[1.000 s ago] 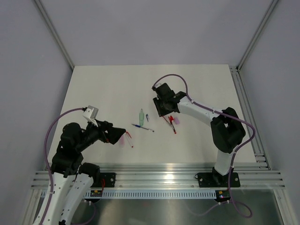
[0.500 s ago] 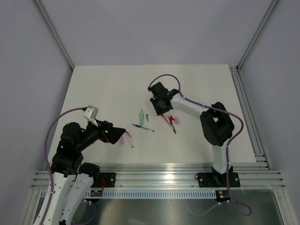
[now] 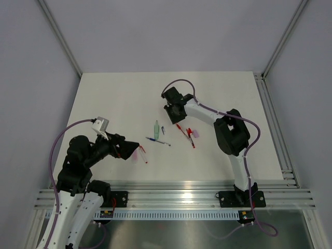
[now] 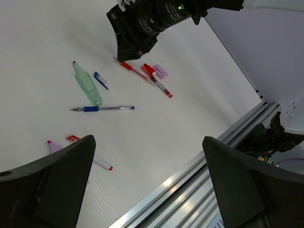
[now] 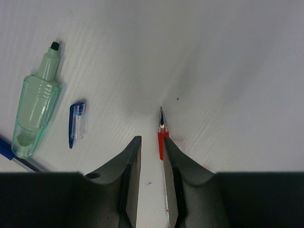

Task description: Insert the pens into the pen caps

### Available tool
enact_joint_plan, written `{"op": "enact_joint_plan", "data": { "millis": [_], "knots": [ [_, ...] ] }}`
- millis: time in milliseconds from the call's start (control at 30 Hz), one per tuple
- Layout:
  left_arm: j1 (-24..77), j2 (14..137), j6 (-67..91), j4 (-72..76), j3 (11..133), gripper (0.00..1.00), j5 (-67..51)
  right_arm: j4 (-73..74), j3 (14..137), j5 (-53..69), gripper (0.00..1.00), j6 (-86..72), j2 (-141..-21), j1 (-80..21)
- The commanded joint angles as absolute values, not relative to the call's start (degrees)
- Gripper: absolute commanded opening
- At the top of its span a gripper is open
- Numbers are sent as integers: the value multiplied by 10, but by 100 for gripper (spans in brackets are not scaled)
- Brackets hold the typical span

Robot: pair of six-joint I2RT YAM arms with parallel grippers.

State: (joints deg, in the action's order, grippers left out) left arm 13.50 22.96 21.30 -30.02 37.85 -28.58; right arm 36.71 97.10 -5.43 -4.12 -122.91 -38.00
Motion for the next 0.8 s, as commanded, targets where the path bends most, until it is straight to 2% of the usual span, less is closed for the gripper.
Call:
{"op": "enact_joint_plan", "data": {
  "millis": [0,467,767],
  "knots": [
    [132,228,216,-277,376,99,-302,387,1016,-62,31,-20,-1253,-372],
    [132,230,216,-277,376,99,-302,379,1005,-50,29,-30,-1287,-363],
    [131,233,216,-276,376,99,-304,342,976,-46,1,-44,-1271,-363]
  ]
}}
